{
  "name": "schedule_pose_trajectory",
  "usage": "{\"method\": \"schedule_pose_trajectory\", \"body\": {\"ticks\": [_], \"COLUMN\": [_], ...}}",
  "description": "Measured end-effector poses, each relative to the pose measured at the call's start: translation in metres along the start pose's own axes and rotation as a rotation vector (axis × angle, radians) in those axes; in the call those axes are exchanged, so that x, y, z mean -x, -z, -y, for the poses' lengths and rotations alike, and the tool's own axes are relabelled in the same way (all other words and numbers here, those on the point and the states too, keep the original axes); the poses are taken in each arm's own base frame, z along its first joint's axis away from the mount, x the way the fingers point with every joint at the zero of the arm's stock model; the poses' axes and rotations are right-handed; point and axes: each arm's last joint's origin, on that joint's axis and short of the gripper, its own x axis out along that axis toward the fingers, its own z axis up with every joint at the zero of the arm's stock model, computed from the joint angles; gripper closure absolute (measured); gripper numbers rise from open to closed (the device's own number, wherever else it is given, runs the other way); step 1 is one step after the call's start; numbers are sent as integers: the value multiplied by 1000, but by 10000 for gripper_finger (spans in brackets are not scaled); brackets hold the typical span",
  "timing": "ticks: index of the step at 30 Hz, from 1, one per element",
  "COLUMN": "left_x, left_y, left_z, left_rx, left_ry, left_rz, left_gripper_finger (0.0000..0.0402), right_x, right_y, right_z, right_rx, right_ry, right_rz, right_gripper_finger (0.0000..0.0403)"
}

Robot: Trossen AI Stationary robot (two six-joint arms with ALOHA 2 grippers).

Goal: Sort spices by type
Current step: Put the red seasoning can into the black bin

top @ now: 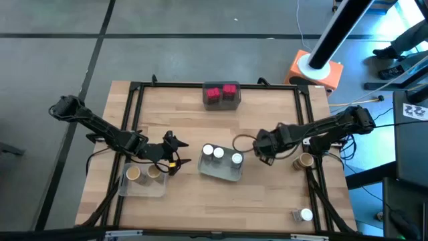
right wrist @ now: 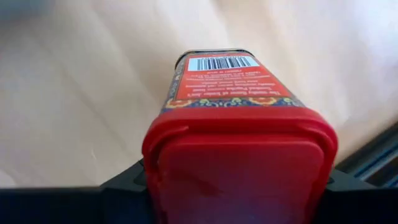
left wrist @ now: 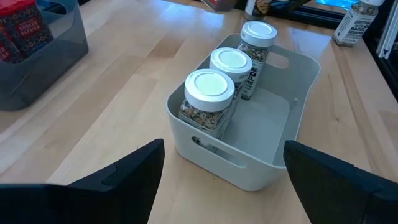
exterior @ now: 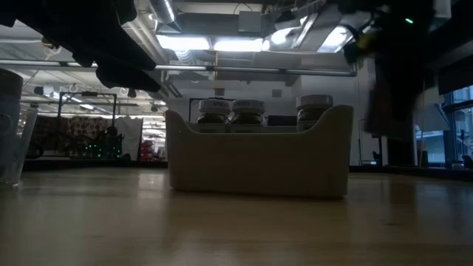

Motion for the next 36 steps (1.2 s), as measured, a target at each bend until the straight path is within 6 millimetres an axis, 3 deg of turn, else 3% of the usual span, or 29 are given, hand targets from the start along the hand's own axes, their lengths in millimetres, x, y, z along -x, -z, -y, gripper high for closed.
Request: {"method": "schedule_pose_trajectory", "body": {"ticks": [8,14,22,28,36], "left_x": [0,-1,-6,-7,4], "left_y": [-5,-11,-16,-22,-35], "left_z": [2,2,-10,-23,-46], "left_rx": [10,-31,-5,-22,-79], "left_ry": [20,26,-31,-84,-168], "left_rz": [48,95,102,119,149], "left_gripper_finger": [90,90,90,90,90], "right_x": [37,41,42,38,1], "right_y": [-50,-84,-112,-128,-160], "right_z": [23,47,75,93,116], "right_rx": [23,65,136,191,270], "right_ry": [-51,-60,-6,37,45], "right_rz": [236,408,583,648,643], "right_gripper_finger": [201,201,201,201,201]}}
